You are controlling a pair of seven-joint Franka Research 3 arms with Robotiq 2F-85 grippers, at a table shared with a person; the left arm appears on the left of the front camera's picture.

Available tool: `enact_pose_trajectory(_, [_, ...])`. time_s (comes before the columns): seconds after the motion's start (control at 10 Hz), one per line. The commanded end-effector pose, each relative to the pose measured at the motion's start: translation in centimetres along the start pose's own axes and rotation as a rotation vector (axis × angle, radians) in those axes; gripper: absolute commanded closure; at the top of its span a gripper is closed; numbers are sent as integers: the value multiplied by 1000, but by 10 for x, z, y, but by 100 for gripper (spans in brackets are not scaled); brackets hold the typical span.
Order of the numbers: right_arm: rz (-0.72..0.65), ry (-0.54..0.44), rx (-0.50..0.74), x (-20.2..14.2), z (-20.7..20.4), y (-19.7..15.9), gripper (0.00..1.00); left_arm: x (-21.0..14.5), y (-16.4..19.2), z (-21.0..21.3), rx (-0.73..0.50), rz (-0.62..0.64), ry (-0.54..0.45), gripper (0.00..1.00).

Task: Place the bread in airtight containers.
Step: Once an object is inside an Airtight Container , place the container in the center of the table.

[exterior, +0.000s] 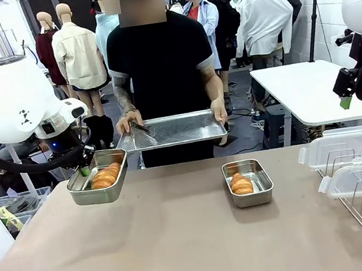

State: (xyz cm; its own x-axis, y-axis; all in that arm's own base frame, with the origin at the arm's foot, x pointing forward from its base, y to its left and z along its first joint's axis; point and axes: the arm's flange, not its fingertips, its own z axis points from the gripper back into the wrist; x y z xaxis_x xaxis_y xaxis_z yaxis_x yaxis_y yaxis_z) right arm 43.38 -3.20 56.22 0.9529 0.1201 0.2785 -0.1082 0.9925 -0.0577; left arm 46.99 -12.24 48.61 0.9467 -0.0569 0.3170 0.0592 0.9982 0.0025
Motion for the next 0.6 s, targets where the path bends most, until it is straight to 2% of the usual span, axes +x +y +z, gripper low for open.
enact_pose_trajectory(0.0, [-12, 9, -16, 2, 1, 1, 0, 0, 2, 2, 1, -3, -24, 100])
enact_pose_trajectory(0.5, [-12, 9, -16, 2, 1, 1, 0, 0, 2, 2, 1, -3, -24, 100])
